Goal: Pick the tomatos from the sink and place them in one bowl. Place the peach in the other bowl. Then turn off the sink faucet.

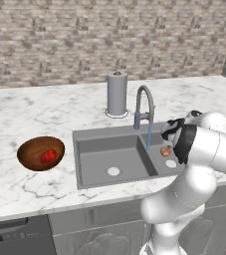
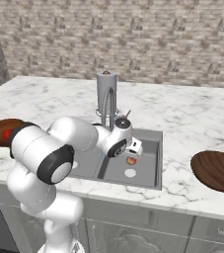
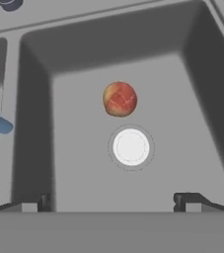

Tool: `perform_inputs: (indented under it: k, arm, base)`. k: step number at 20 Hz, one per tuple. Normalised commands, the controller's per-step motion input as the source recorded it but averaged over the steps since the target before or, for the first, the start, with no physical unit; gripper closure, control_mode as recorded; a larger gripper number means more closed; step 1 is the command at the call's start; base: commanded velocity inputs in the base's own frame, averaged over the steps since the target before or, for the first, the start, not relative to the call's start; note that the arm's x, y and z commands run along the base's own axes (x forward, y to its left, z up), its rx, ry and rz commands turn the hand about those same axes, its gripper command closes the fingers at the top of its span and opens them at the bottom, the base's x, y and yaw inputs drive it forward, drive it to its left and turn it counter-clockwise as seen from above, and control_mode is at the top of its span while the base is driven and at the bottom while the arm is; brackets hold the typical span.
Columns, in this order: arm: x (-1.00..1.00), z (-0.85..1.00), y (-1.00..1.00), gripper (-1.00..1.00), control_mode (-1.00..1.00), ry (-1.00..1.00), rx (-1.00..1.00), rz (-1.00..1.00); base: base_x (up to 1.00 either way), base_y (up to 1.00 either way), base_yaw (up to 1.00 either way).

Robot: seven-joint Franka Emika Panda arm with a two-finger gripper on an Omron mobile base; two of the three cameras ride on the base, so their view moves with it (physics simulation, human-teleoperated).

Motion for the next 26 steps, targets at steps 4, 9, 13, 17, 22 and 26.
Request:
perform_inputs:
  k: [4,9,13,17,22,26]
  arm:
    - [0.13,-0.17,-0.06,-1.00,-1.00,0.00,0.00,0.00]
    - [0.16,-0.23,-0.01,-1.00,-1.00,-0.04,0.00,0.00]
    - [0.21,-0.24,-0.02,-1.00,-1.00,-0.04,0.00,0.00]
    - [0.14,-0.17,-0.11,-1.00,-1.00,-0.02,0.00,0.00]
    - [0.14,-0.10,-0.17,-1.00,-1.00,0.00,0.00,0.00]
    - [0.21,-0.10,-0.01,-1.00,-1.00,0.00,0.00,0.00]
  base:
    - [0.00,0.00,0.00]
    - [0.00,0.00,0.00]
    - [0.00,0.00,0.00]
    - [0.00,0.00,0.00]
    - [0.00,0.00,0.00]
    - [0.00,0.00,0.00]
